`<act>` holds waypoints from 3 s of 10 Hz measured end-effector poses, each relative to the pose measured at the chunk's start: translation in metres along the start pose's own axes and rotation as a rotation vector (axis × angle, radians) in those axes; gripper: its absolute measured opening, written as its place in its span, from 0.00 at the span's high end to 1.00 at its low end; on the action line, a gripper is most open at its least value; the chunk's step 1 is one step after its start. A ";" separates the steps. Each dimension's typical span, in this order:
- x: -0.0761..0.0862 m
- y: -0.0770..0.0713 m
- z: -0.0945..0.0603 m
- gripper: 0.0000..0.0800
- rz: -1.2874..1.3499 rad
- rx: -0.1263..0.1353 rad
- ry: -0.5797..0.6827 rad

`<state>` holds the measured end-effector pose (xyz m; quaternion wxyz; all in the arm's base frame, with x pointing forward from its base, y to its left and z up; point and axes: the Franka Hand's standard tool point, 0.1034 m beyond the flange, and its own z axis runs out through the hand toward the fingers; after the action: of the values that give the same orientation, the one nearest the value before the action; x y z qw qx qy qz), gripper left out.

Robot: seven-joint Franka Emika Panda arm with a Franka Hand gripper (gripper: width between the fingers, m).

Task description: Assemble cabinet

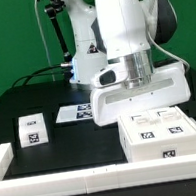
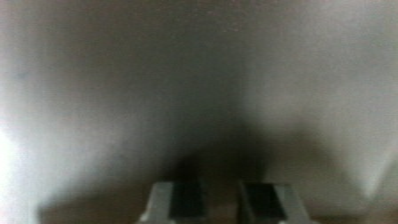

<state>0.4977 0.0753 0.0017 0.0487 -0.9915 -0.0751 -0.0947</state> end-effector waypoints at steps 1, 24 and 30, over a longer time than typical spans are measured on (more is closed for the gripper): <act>-0.001 0.000 0.000 0.96 -0.007 0.000 -0.002; 0.054 -0.010 -0.102 1.00 -0.087 0.007 -0.110; 0.054 -0.010 -0.105 1.00 -0.096 0.008 -0.117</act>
Offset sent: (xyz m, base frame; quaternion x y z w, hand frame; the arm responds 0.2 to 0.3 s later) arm -0.0101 -0.0056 0.0203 0.0069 -0.0096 -0.0190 0.9998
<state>0.5296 0.0815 0.1160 0.0436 -0.9904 -0.1257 -0.0386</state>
